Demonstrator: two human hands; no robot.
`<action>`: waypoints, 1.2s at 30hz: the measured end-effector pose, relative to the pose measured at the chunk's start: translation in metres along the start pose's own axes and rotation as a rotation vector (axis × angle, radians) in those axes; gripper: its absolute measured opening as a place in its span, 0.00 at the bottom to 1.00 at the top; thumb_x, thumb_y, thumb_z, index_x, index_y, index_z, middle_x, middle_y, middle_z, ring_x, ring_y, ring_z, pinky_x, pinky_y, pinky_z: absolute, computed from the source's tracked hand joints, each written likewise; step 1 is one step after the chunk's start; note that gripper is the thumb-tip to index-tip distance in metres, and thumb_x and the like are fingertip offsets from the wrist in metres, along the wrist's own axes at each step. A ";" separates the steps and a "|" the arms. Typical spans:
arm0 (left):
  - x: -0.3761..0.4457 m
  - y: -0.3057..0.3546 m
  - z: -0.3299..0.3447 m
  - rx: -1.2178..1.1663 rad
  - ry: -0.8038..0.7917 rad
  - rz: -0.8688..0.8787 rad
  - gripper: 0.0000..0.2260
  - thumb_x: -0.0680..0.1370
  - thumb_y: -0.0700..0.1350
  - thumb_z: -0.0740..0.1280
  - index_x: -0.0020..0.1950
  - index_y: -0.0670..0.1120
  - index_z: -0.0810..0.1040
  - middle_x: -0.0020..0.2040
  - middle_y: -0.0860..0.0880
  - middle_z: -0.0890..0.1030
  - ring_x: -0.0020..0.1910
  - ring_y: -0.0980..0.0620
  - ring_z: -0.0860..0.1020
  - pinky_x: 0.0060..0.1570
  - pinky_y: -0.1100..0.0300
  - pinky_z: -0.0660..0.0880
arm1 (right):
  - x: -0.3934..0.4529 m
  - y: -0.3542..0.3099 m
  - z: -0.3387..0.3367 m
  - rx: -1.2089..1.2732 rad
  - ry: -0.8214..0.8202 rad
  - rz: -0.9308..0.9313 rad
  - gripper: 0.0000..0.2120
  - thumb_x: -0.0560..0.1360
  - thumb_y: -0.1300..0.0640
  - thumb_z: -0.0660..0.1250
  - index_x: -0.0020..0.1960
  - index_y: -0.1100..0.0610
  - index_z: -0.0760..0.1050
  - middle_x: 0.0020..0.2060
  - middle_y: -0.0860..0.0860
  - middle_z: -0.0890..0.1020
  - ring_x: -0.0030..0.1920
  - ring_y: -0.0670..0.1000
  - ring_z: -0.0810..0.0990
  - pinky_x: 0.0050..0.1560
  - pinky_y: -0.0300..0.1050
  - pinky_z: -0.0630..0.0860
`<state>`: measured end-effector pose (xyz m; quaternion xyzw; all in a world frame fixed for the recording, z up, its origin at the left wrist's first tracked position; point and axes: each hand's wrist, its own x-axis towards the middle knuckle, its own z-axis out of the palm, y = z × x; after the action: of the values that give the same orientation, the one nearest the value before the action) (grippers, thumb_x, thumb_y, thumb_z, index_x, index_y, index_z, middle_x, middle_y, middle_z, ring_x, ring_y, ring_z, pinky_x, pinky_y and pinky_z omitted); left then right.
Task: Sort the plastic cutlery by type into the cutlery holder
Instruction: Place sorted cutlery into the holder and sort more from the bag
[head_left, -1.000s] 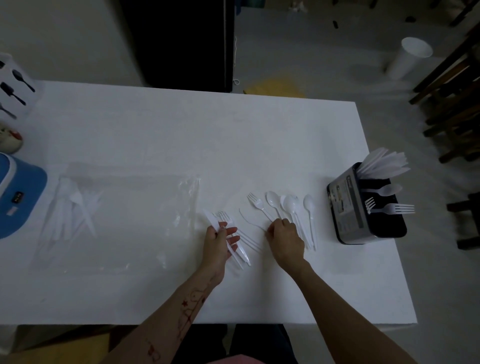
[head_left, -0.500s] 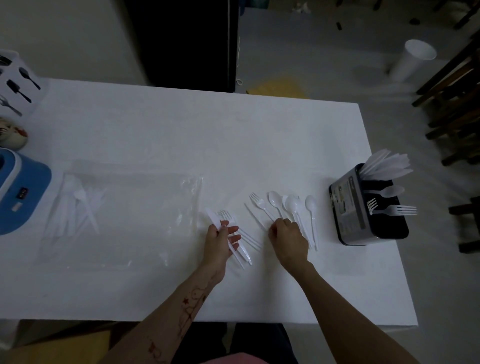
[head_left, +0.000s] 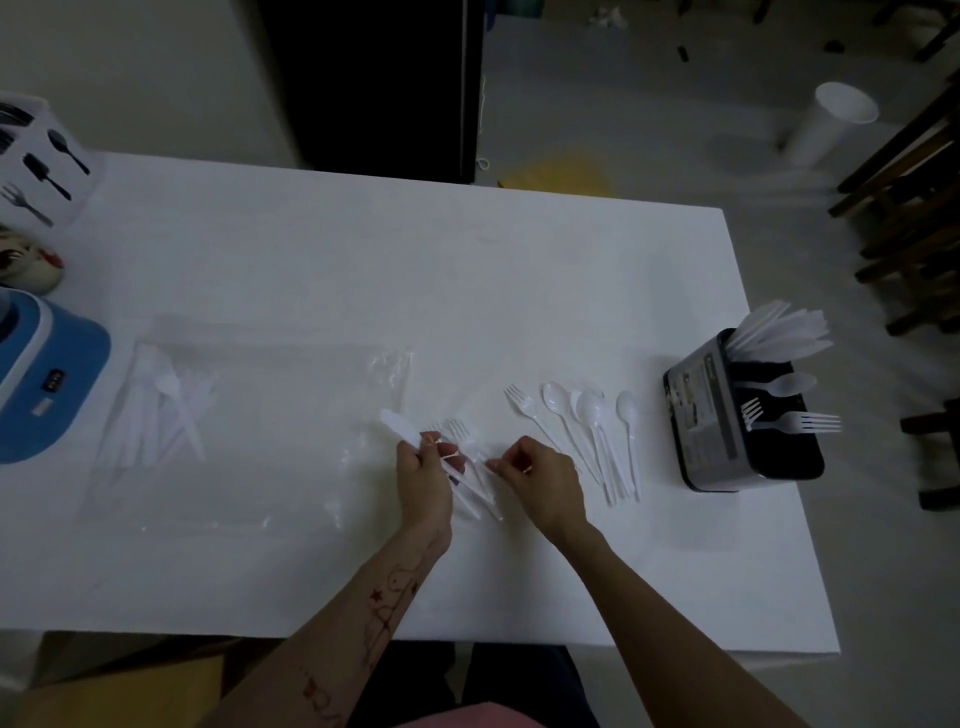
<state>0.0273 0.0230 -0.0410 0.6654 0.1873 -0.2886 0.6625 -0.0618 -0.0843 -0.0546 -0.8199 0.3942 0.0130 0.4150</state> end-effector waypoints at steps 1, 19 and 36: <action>0.002 -0.001 -0.003 0.004 0.030 0.007 0.09 0.83 0.45 0.55 0.46 0.48 0.72 0.41 0.47 0.79 0.37 0.48 0.78 0.46 0.51 0.76 | -0.001 0.001 0.003 -0.137 -0.023 0.032 0.13 0.73 0.42 0.70 0.42 0.52 0.75 0.35 0.45 0.80 0.36 0.46 0.79 0.38 0.42 0.76; 0.002 -0.012 -0.021 -0.025 0.023 -0.042 0.09 0.83 0.42 0.55 0.48 0.43 0.72 0.39 0.45 0.76 0.34 0.49 0.74 0.39 0.58 0.75 | 0.014 0.023 -0.027 -0.178 0.134 0.228 0.09 0.74 0.46 0.70 0.48 0.51 0.77 0.44 0.48 0.82 0.44 0.51 0.81 0.45 0.47 0.78; -0.003 -0.006 -0.017 -0.024 -0.030 -0.093 0.07 0.82 0.41 0.59 0.55 0.41 0.74 0.44 0.45 0.76 0.39 0.49 0.76 0.42 0.59 0.76 | 0.006 0.028 -0.008 -0.169 0.144 0.095 0.08 0.77 0.53 0.69 0.45 0.56 0.73 0.40 0.50 0.78 0.38 0.50 0.77 0.38 0.41 0.72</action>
<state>0.0235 0.0402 -0.0450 0.6435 0.2114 -0.3266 0.6592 -0.0783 -0.1028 -0.0702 -0.8312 0.4588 0.0068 0.3139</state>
